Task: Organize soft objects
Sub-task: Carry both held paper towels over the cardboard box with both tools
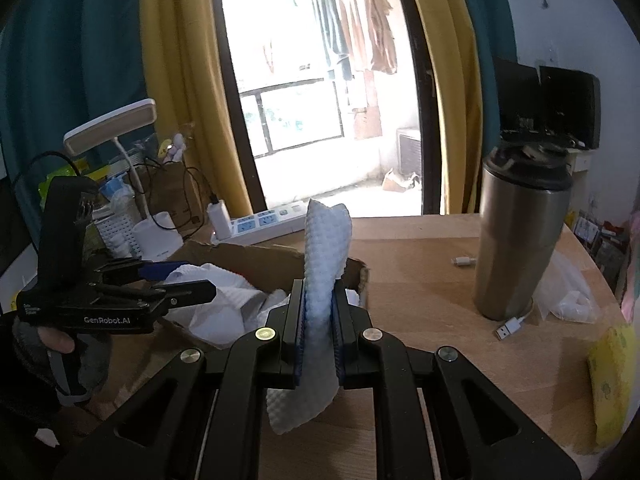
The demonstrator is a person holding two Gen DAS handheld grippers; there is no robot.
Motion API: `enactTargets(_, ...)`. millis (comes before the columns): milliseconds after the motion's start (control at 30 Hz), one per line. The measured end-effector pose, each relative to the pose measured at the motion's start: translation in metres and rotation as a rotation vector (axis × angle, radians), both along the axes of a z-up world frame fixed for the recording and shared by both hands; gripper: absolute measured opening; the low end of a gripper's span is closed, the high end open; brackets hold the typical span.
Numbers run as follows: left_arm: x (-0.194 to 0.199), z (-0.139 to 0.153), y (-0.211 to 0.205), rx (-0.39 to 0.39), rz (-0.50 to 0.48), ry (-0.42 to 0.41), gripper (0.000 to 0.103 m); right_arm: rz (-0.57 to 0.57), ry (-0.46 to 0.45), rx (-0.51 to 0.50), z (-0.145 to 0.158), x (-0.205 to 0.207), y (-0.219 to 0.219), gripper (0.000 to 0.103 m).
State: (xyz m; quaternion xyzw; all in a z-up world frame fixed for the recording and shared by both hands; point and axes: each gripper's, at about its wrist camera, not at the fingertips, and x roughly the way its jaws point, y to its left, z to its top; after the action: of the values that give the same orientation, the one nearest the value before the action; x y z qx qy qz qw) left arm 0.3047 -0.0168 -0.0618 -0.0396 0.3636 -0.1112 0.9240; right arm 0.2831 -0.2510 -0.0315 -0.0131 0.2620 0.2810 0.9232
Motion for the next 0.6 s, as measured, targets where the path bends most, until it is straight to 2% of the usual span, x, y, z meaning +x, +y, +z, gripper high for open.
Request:
enactTargets(167,-0.014,0.009,0.018,-0.038,0.016,-0.025,0.069,0.030,-0.011,-0.018,0.006,-0.005,0.024,0.013)
enactTargets(333,-0.022,0.010,0.036,-0.079,0.003,-0.031,0.090,0.061,-0.020,-0.024,0.010,-0.009,0.044,0.013)
enactTargets(433,-0.024,0.008,0.041,-0.118,-0.027,-0.009,0.095,0.077,-0.021,-0.033,0.012,-0.010,0.056,0.013)
enactTargets(600,-0.032,0.008,0.049,-0.115,-0.025,-0.014,0.098,0.107,-0.005,-0.040,0.011,-0.006,0.072,0.013)
